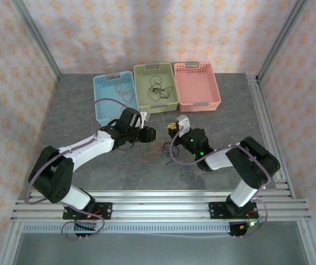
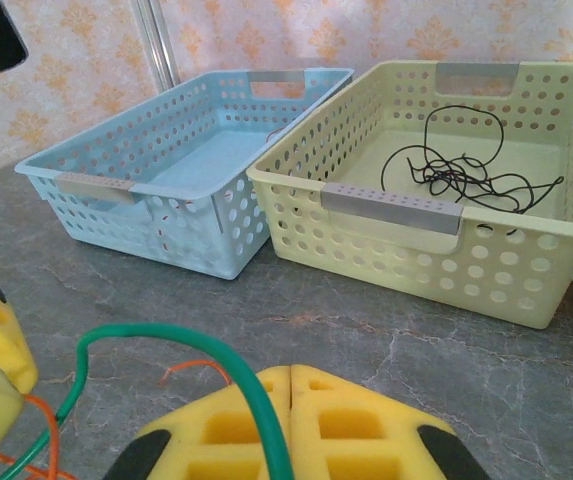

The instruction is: Untangle the cables

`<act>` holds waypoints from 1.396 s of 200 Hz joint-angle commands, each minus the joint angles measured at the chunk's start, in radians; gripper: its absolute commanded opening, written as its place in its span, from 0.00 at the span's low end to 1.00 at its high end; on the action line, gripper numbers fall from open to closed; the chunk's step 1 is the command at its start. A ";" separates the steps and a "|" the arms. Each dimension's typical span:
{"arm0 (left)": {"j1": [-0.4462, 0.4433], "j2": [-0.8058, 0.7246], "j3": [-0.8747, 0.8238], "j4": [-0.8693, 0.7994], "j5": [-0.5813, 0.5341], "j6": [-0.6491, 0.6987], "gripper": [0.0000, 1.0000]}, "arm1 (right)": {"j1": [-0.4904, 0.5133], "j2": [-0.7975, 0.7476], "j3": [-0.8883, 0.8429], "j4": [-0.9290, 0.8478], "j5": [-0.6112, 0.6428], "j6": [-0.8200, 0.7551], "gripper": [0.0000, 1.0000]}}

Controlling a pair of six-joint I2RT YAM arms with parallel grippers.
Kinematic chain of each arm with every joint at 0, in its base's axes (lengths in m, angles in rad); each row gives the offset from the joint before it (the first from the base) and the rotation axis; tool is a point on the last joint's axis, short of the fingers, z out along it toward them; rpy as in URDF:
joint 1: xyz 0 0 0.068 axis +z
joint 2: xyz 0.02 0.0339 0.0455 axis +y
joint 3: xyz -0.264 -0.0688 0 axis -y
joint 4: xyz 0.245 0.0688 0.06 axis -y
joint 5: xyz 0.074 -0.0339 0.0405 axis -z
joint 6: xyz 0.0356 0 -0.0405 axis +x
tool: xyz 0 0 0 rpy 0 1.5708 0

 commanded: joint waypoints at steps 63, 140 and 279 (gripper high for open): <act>-0.012 0.005 0.031 -0.025 -0.030 0.013 0.00 | 0.007 -0.010 -0.006 0.059 0.013 -0.015 0.00; -0.012 0.002 0.029 -0.029 -0.046 0.009 0.00 | 0.007 -0.020 -0.013 0.049 0.082 -0.029 0.00; -0.012 -0.043 0.000 -0.003 -0.077 0.003 0.00 | 0.006 -0.036 -0.016 0.016 0.215 -0.052 0.00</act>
